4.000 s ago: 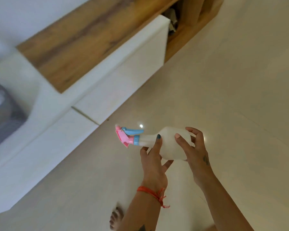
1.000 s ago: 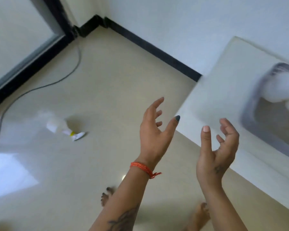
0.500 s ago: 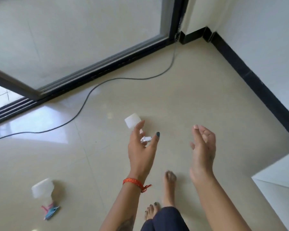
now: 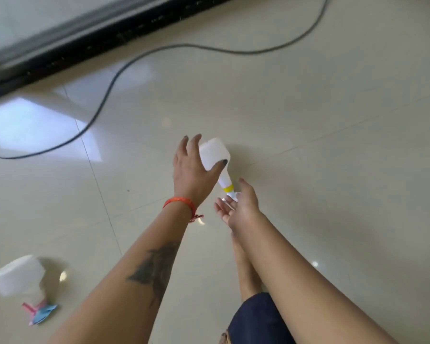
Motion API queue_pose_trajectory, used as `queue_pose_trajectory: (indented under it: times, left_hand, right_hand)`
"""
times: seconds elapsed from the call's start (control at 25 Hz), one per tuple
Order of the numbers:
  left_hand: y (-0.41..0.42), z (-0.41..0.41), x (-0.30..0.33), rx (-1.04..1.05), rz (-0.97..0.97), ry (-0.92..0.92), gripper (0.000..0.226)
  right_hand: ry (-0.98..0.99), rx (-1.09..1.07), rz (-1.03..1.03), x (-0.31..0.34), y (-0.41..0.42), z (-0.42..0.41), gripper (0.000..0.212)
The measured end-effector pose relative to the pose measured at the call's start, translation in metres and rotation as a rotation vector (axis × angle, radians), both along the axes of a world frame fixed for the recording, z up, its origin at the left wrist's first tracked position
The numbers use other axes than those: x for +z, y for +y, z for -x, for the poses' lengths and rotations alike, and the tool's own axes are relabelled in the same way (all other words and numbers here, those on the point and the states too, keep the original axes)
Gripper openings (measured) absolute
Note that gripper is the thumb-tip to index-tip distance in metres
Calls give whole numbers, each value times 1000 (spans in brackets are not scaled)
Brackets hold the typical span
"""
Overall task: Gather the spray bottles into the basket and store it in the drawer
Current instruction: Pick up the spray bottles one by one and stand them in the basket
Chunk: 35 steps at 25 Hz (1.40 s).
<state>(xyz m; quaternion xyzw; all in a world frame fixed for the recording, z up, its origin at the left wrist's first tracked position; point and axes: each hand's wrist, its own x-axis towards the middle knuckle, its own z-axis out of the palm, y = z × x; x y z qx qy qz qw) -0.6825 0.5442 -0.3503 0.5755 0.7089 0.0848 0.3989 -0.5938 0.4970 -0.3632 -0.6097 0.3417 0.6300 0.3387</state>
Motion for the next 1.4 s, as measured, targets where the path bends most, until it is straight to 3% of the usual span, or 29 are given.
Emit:
queue_pose_trajectory:
  times: [0.12,0.24,0.36,0.48,0.64,0.88,1.16,1.4]
  left_hand:
    - [16,0,-56,-71,39,100,81]
    - [30,1,-96,-73,88,123,84]
    - [36,2,-110,-58,126,68,77]
    - [29,-3,-99,9,130,13,65]
    - [10,-15,-58,171,126,-130,62]
    - [-29,-61,9,284,163,-421,69]
    - [-112,-132,123,179,176,-621,44]
    - [-235,-207,228,52,234,-665,28]
  right_hand:
    - [108,-91,32,-57,13,21,75]
    - [121,-198,19,-100,27,27,82]
    - [72,-312,35,-120,39,27,68]
    - [-5,-371,16,-112,43,23,41]
    - [-83,-355,-28,-69,35,2,22]
    - [-332,-344,-86,5,0,-53,38]
    - [-505,-575,-169,130,-95,-118,47]
    - [-684,-713,-207,228,-238,-187,46]
